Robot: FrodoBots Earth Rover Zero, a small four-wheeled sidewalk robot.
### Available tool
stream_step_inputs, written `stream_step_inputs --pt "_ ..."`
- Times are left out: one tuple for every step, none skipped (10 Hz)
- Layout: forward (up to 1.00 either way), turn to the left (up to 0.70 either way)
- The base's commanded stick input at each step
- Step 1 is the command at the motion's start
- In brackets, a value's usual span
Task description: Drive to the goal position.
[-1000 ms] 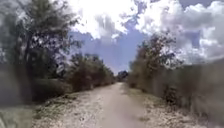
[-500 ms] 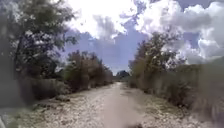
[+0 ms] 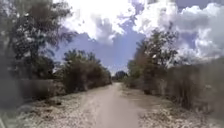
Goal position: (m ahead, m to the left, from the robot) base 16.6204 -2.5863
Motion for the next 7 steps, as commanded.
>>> stream_step_inputs --pt "0.70 0.00" --pt "0.70 0.12" --pt "0.70 0.27" --pt "0.70 0.27" --pt "0.70 0.02" --pt "0.70 0.00" --pt "0.70 0.00"
